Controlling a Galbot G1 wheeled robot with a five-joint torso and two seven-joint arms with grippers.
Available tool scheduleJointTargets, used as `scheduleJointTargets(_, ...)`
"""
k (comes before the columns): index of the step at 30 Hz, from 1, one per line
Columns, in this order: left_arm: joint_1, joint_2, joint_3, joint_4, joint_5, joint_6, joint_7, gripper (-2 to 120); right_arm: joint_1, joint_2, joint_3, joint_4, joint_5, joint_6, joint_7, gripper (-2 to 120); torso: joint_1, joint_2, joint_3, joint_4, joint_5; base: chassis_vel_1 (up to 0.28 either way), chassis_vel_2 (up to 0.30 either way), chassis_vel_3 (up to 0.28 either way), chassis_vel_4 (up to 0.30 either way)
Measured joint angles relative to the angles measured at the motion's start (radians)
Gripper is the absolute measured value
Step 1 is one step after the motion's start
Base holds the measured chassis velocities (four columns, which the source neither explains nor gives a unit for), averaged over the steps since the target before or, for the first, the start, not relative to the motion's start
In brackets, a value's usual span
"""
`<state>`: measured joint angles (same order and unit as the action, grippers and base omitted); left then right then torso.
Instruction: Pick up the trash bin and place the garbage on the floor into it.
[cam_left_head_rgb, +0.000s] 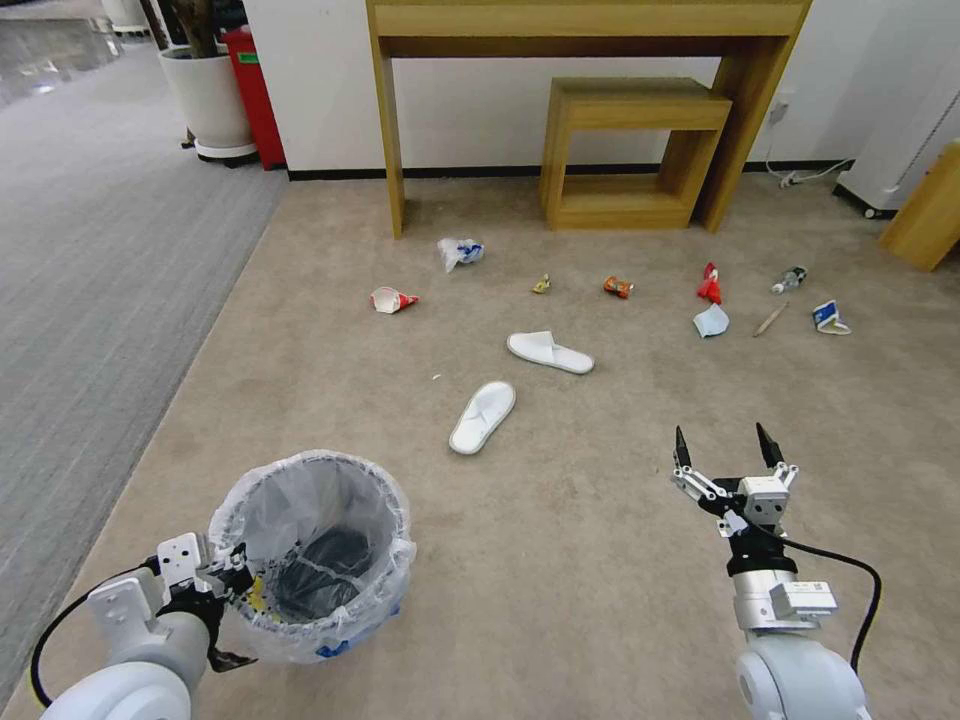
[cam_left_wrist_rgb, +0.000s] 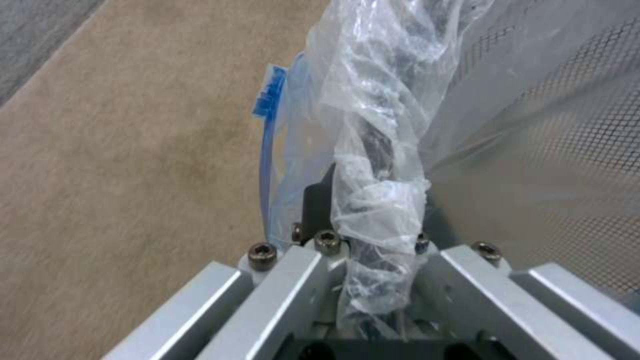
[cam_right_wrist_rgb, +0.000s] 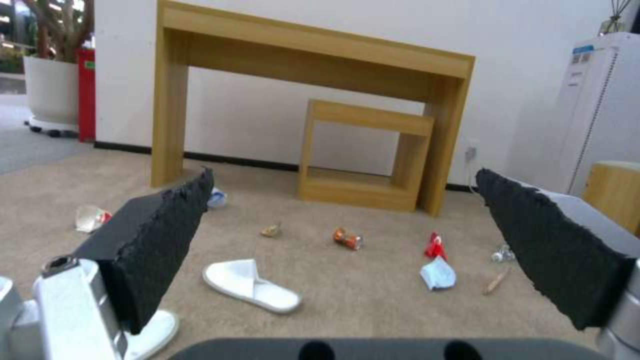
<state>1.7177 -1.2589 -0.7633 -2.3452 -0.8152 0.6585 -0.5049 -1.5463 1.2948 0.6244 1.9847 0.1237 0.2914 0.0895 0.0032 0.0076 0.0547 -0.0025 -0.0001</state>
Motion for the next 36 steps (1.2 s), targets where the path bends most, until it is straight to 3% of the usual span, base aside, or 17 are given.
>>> scheduleJointTargets(36, 0.004, 0.015, -0.022, -0.036, -0.032, 0.004, -0.009, 0, -0.010, 0.003, -0.011, -0.001, -0.017, 0.006, -0.005, 100, 0.000, 0.000, 0.000, 0.0001, 0.0001, -0.142, 0.142, 0.140, -0.135)
